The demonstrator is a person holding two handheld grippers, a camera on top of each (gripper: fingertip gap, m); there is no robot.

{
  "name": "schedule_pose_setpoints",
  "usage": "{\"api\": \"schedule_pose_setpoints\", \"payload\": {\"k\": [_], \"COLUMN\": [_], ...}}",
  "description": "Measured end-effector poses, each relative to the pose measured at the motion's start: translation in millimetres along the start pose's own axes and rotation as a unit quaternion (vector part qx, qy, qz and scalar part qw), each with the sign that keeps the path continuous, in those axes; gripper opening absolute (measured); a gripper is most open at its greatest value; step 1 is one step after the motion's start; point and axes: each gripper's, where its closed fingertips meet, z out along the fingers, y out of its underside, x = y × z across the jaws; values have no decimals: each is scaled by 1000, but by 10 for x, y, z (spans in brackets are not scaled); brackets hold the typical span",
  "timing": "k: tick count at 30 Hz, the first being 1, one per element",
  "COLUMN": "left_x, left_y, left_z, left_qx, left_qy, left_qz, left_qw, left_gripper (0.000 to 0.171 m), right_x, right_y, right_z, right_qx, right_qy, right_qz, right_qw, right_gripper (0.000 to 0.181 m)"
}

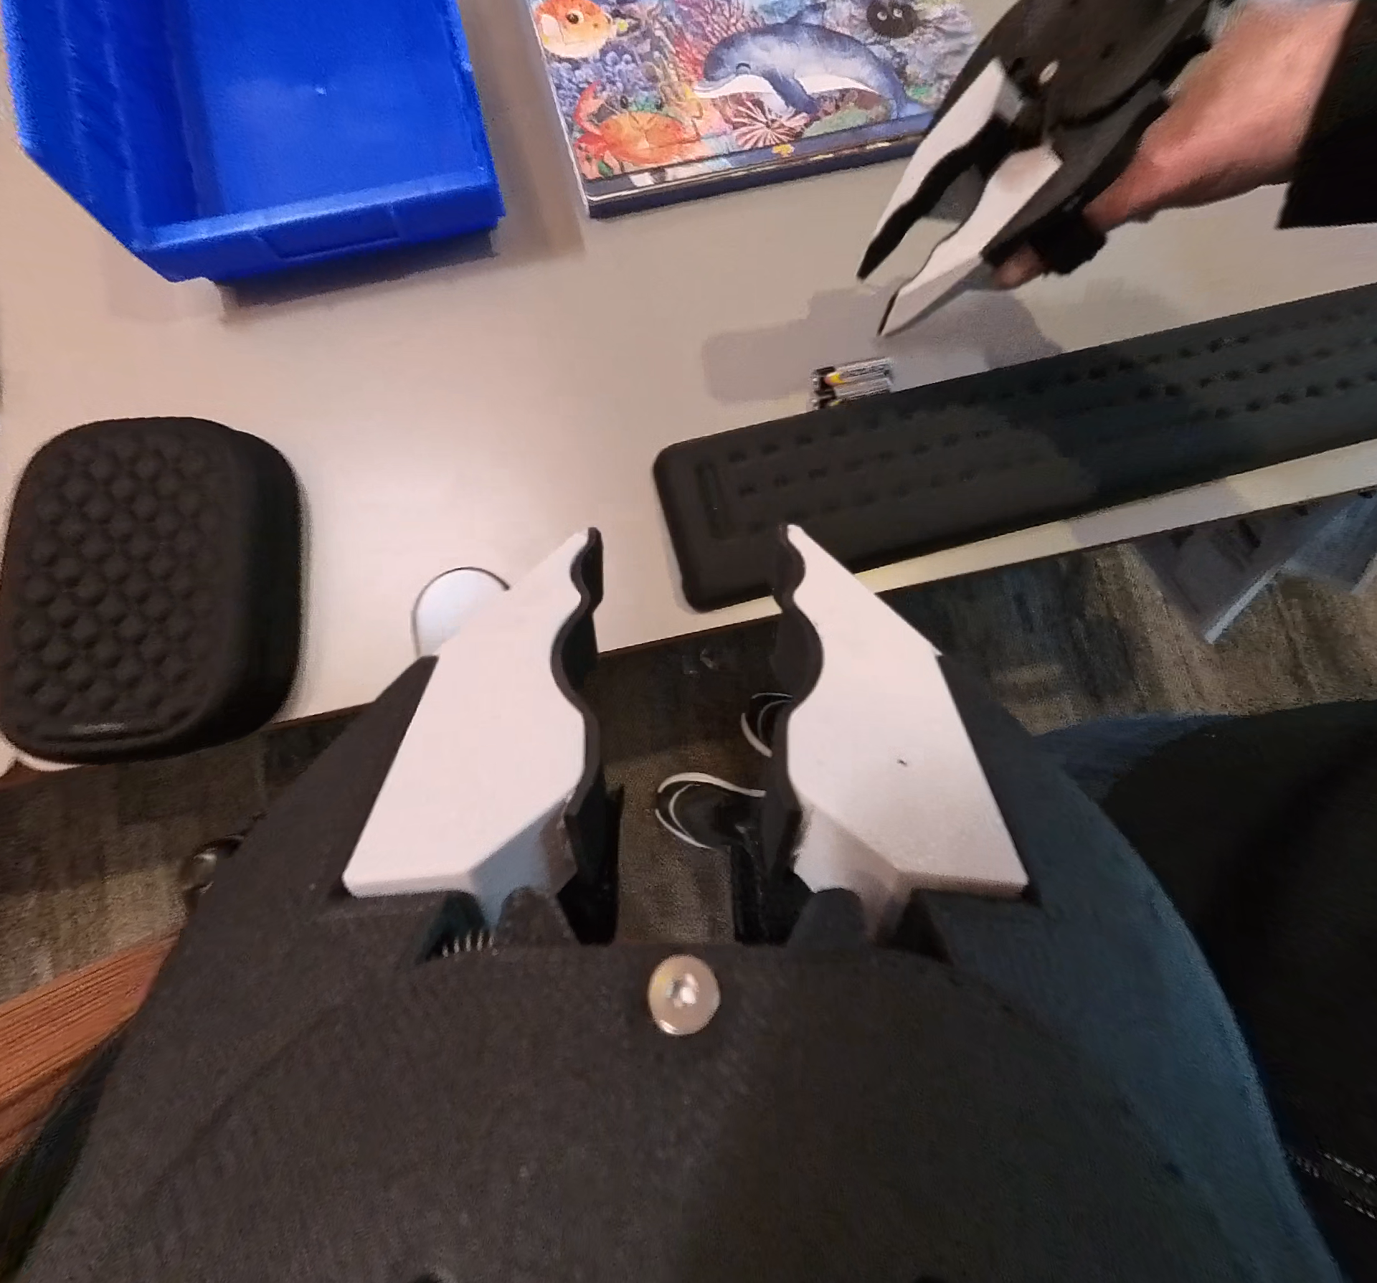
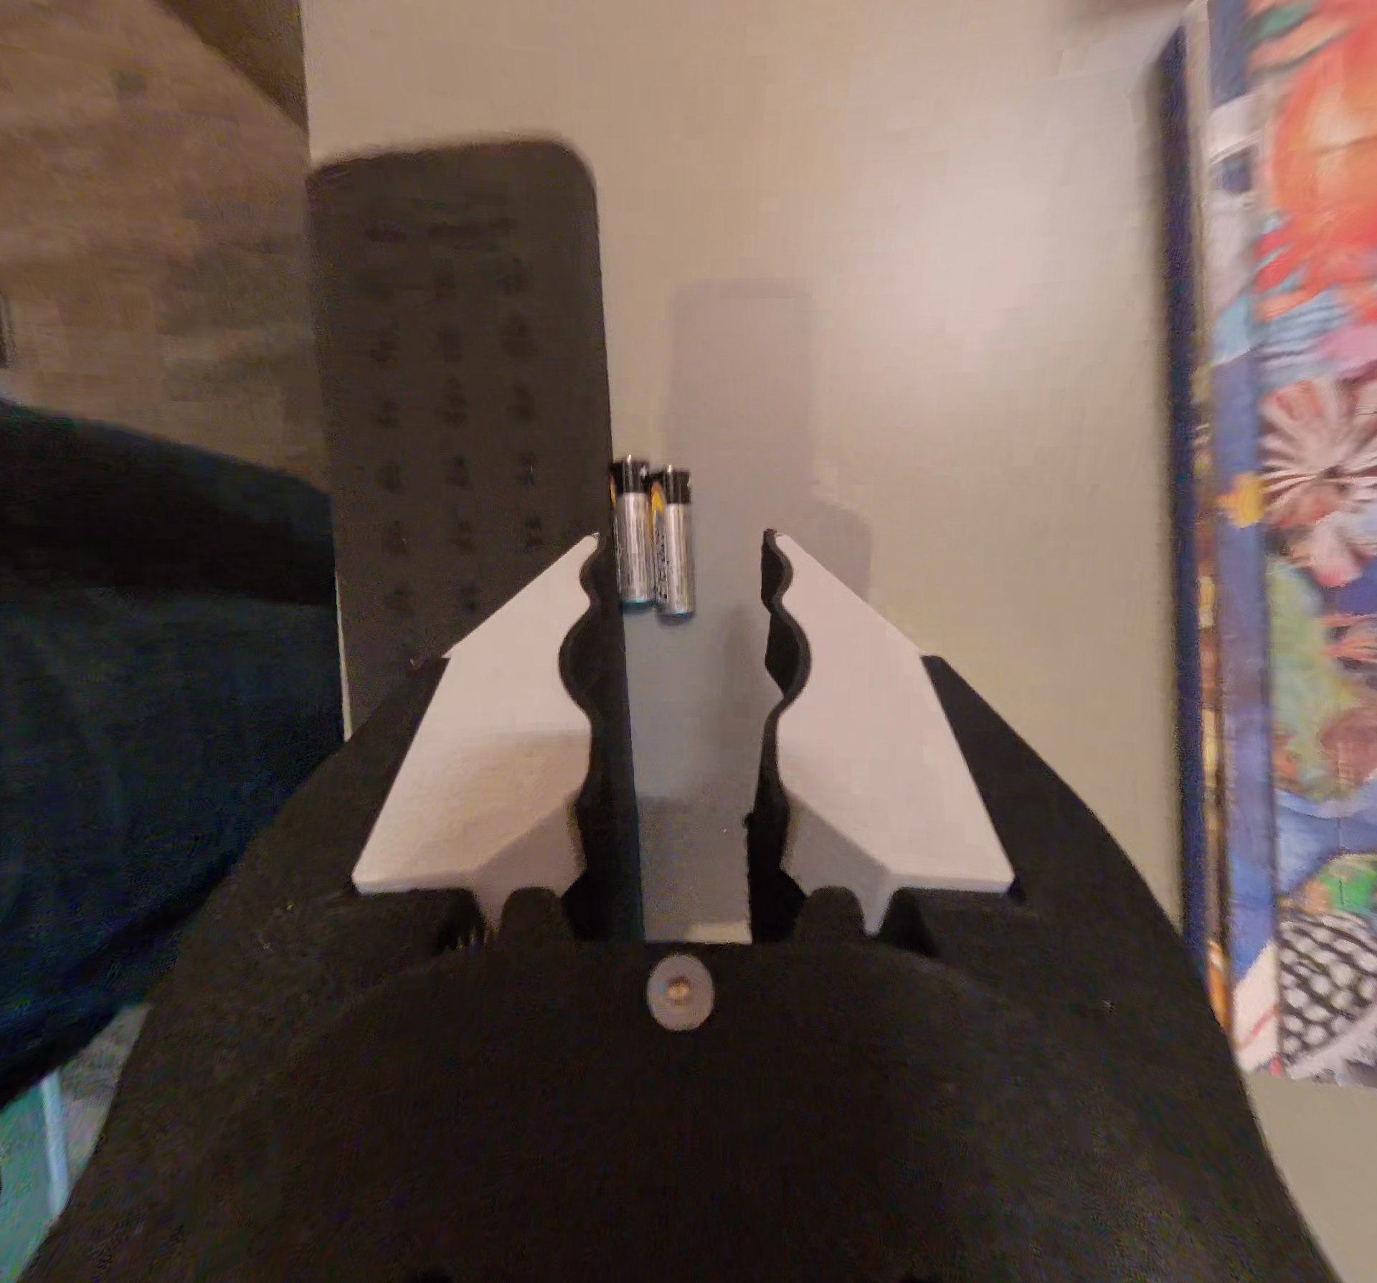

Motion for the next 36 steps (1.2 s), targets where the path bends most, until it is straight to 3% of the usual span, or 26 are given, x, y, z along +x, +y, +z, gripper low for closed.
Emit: {"api": "schedule_pose_setpoints", "payload": {"k": [7, 9, 14, 16, 20, 28, 32, 33, 36], "left_x": [347, 382, 406, 418, 447, 460, 424, 425, 384], "left_y": [120, 104, 61, 54, 15, -34, -76, -105, -207], "left_z": [243, 278, 340, 368, 420, 567, 821, 922, 1319], "left_qx": [-24, -25, -25, -27, -28, -29, -29, -29, -26], "left_qy": [25, 26, 27, 29, 32, 42, 48, 53, 58], "left_qz": [9, 10, 10, 12, 20, 29, 50, 68, 117], "left_qw": [999, 999, 999, 999, 999, 998, 997, 996, 991], "left_gripper": [42, 42, 42, 42, 42, 41, 40, 41, 44], "right_x": [-182, -158, -117, -113, -66, 4, 11, 25, 71], "right_y": [225, 224, 203, 209, 205, 99, 50, -8, 91], "right_z": [344, 348, 314, 358, 441, 484, 411, 352, 371], "right_qx": [-17, -13, 17, 12, -7, 34, 69, 91, 71], "right_qy": [-9, -5, -30, -40, -4, 31, 23, 18, 8], "right_qz": [-22, -15, 23, 26, -35, -35, -14, -3, 2], "right_qw": [1000, 1000, 999, 999, 999, 998, 997, 996, 997], "right_gripper": [37, 41, 23, 26, 26, 26, 22, 0, 0]}}
